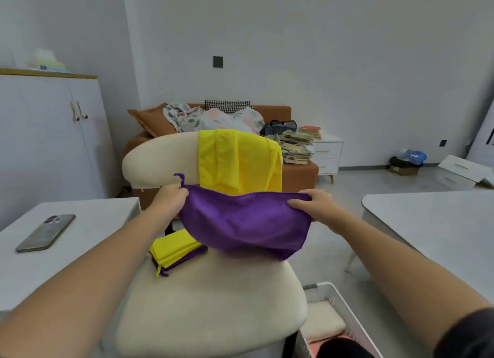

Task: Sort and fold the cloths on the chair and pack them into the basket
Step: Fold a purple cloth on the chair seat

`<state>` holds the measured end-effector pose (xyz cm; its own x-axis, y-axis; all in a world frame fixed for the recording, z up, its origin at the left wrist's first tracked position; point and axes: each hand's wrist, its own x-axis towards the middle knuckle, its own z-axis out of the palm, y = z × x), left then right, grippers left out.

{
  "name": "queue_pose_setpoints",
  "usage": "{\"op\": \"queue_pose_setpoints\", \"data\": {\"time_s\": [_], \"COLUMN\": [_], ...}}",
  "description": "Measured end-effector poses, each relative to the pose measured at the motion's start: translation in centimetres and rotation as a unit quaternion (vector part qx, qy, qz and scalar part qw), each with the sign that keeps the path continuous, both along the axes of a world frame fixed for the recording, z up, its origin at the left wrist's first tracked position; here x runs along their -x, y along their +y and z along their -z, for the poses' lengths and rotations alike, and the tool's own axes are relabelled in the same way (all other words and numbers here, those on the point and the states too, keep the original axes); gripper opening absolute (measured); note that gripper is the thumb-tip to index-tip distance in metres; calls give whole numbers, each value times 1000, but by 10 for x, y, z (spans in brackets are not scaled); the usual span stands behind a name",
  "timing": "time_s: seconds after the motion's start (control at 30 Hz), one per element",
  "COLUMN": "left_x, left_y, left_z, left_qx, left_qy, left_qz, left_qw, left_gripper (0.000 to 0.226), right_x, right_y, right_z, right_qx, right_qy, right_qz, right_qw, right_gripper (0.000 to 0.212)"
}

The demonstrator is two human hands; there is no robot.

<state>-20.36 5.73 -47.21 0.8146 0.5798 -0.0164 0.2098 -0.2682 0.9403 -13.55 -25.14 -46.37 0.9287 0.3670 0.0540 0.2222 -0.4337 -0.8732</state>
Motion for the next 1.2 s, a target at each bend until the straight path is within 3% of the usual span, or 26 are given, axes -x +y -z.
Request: {"op": "queue_pose_setpoints", "data": {"time_s": [0.13,0.37,0.5,0.63,0.93,1.2], "left_x": [18,22,18,6,-2,12], "left_y": [-13,-24,-28,-32,-29,-30], "left_z": [43,118,152,171,199,186], "left_qx": [2,-43,-118,-167,-362,-437], "left_qy": [43,122,139,91,68,153], "left_qz": [3,-2,-3,11,87,67], "left_qw": [999,992,983,982,926,884], "left_gripper": [22,27,25,15,13,23], "right_x": [11,13,1,-15,-44,-22], "right_y": [-4,8,15,24,35,34], "right_z": [44,119,158,180,202,204], "right_qx": [27,42,84,182,177,200], "right_qy": [71,138,88,-2,-17,-40], "right_qz": [-5,6,26,52,82,54], "right_qw": [997,989,992,982,981,977], "right_gripper": [7,20,26,38,21,14]}}
